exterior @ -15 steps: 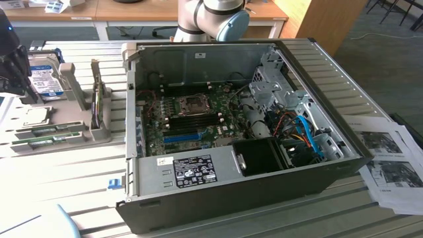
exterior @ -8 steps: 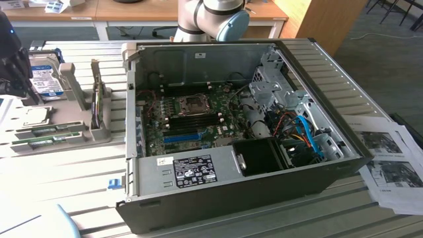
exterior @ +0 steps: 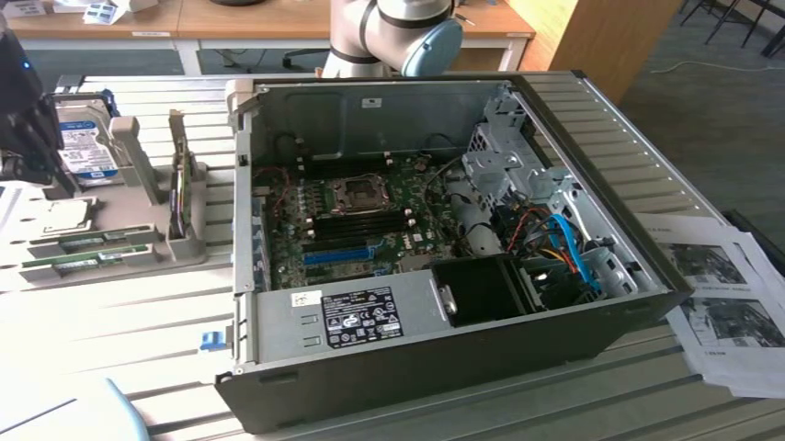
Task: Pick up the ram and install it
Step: 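Pick up the ram and move it above insertion slot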
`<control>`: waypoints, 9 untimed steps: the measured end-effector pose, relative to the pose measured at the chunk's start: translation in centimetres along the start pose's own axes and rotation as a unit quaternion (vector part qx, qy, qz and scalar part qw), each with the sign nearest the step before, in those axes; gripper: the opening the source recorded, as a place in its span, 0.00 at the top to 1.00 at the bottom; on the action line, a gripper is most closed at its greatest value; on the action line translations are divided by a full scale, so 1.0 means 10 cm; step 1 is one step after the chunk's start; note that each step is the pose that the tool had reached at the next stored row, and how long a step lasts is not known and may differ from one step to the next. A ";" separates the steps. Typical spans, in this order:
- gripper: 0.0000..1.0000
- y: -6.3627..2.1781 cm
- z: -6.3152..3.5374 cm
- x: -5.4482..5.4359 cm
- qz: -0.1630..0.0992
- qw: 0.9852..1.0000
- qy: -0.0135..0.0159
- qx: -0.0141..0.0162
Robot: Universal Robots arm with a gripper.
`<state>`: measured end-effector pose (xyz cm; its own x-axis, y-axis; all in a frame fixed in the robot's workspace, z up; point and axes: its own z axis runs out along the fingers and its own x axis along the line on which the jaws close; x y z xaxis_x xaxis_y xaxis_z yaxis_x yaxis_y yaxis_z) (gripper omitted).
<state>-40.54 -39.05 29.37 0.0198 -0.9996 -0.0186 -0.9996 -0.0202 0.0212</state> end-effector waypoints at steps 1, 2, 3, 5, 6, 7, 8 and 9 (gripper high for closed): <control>0.91 0.000 0.008 0.00 0.000 1.000 0.000 0.000; 0.91 0.000 0.017 0.00 0.000 1.000 0.000 0.000; 0.91 -0.001 0.025 0.00 0.000 1.000 0.000 0.000; 0.91 -0.001 0.041 0.00 0.000 1.000 0.000 0.000; 0.91 -0.001 0.050 0.00 0.000 1.000 0.000 0.000; 0.91 -0.001 0.060 0.00 0.000 1.000 0.000 0.000; 0.91 -0.001 0.069 0.00 0.000 1.000 0.000 0.000; 0.91 -0.002 0.079 0.00 0.000 1.000 0.000 0.000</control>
<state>-40.54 -39.05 28.58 0.0198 -0.9996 -0.0186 -0.9996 -0.0202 0.0212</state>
